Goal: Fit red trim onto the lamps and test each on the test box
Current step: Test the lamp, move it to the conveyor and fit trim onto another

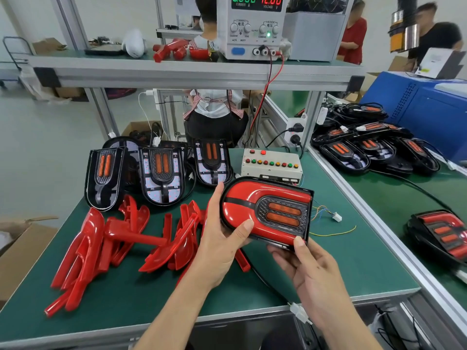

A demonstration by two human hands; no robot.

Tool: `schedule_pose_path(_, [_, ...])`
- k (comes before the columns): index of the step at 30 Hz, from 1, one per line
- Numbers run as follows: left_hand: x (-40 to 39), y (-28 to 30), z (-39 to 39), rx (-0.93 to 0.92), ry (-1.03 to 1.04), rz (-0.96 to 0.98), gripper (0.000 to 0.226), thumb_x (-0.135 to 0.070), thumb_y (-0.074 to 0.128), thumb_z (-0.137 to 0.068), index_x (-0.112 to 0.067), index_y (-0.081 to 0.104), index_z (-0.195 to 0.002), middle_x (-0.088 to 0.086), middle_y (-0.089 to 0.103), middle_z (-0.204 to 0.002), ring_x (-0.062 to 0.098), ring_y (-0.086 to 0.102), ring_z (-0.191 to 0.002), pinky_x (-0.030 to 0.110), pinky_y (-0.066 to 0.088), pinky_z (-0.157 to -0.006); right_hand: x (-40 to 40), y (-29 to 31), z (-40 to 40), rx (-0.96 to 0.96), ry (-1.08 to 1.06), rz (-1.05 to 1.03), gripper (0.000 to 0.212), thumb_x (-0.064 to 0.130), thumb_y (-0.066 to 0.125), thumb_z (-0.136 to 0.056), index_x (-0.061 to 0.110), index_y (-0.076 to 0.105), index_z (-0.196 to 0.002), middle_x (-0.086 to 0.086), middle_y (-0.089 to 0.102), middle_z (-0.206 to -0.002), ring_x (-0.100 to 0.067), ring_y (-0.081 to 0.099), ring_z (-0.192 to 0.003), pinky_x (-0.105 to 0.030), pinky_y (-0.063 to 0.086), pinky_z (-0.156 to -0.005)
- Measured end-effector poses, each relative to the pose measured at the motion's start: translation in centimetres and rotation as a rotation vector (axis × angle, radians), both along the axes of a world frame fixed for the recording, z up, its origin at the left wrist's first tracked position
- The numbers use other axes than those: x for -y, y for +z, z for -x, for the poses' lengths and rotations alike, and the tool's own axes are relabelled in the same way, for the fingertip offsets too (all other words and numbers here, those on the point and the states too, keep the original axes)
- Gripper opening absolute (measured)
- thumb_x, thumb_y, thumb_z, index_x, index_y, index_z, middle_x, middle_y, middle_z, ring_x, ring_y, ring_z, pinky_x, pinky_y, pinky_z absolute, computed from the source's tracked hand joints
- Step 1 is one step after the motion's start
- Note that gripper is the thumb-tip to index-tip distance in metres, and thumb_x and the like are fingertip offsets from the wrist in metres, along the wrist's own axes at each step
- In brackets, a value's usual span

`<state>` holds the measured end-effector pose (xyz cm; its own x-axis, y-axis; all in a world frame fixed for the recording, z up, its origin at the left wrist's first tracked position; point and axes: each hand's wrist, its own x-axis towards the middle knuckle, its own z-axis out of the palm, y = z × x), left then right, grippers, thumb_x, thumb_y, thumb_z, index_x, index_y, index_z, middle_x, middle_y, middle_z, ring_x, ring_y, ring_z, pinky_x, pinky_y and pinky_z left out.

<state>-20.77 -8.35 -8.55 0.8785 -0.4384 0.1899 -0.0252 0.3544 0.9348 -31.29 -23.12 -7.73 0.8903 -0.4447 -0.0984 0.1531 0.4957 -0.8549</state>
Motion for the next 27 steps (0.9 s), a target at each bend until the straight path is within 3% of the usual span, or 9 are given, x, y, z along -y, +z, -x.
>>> schedule_pose_path(4, [0.0,0.3,-0.1,0.05,0.031,-0.039,0.086,-0.022,0.079,-0.088,-0.059,0.031,-0.149,-0.011,0.06,-0.14,0.018,0.06,-0.129,0.05,0.055,-0.101,0.1,0.1,0.2,0.001,0.013,-0.018,0.033,0.024,0.06,-0.09,0.007,0.072,-0.116,-0.023,0.074,-0.114,-0.036,0.075,-0.101,-0.028,0.061,-0.079])
schedule_pose_path(9, [-0.3,0.6,-0.2,0.076,0.008,-0.034,0.084,-0.024,0.08,-0.087,-0.061,0.033,-0.146,-0.01,0.058,-0.143,0.021,0.058,-0.132,0.055,0.049,-0.107,0.2,0.4,0.4,0.018,0.032,-0.012,0.03,0.023,0.06,-0.091,0.01,0.076,-0.113,-0.024,0.073,-0.116,-0.037,0.074,-0.103,-0.029,0.061,-0.082])
schedule_pose_path(15, [-0.5,0.6,-0.3,0.028,-0.039,0.023,0.085,-0.027,0.082,-0.087,-0.059,0.032,-0.148,-0.007,0.058,-0.142,0.024,0.059,-0.131,0.045,0.057,-0.095,0.0,0.3,0.4,0.034,0.022,0.024,0.032,0.025,0.062,-0.09,0.012,0.074,-0.116,-0.023,0.073,-0.116,-0.038,0.073,-0.104,-0.029,0.06,-0.083])
schedule_pose_path(20, [-0.5,0.7,-0.1,-0.01,-0.042,0.041,0.089,-0.02,0.079,-0.087,-0.061,0.03,-0.148,-0.007,0.059,-0.143,0.023,0.059,-0.13,0.041,0.057,-0.096,-0.2,0.3,0.3,0.045,0.012,0.027,0.031,0.024,0.061,-0.091,0.011,0.074,-0.115,-0.023,0.073,-0.115,-0.039,0.073,-0.104,-0.029,0.061,-0.082])
schedule_pose_path(23, [-0.2,1.1,0.3,-0.141,-0.088,0.174,0.094,-0.02,0.081,-0.086,-0.043,0.024,-0.157,0.004,0.057,-0.146,0.028,0.056,-0.134,0.044,0.053,-0.104,-0.5,0.4,0.1,0.061,-0.003,0.025,0.029,0.023,0.061,-0.091,0.012,0.076,-0.113,-0.022,0.073,-0.116,-0.039,0.073,-0.104,-0.03,0.061,-0.082])
schedule_pose_path(25, [0.4,1.4,0.7,-0.207,-0.098,0.26,0.083,-0.031,0.08,-0.087,-0.019,0.034,-0.155,0.018,0.056,-0.146,0.034,0.055,-0.134,0.046,0.05,-0.108,-1.1,0.4,-0.1,0.063,-0.009,0.031,0.029,0.023,0.06,-0.091,0.012,0.076,-0.113,-0.022,0.074,-0.116,-0.038,0.073,-0.104,-0.03,0.061,-0.082])
schedule_pose_path(27, [1.0,1.8,1.1,-0.279,-0.049,0.288,0.067,-0.034,0.071,-0.093,-0.009,0.042,-0.148,0.022,0.059,-0.141,0.036,0.058,-0.131,0.047,0.051,-0.106,-1.5,0.3,-0.3,0.048,-0.006,0.044,0.028,0.025,0.06,-0.091,0.015,0.077,-0.111,-0.021,0.074,-0.114,-0.038,0.073,-0.104,-0.029,0.06,-0.081])
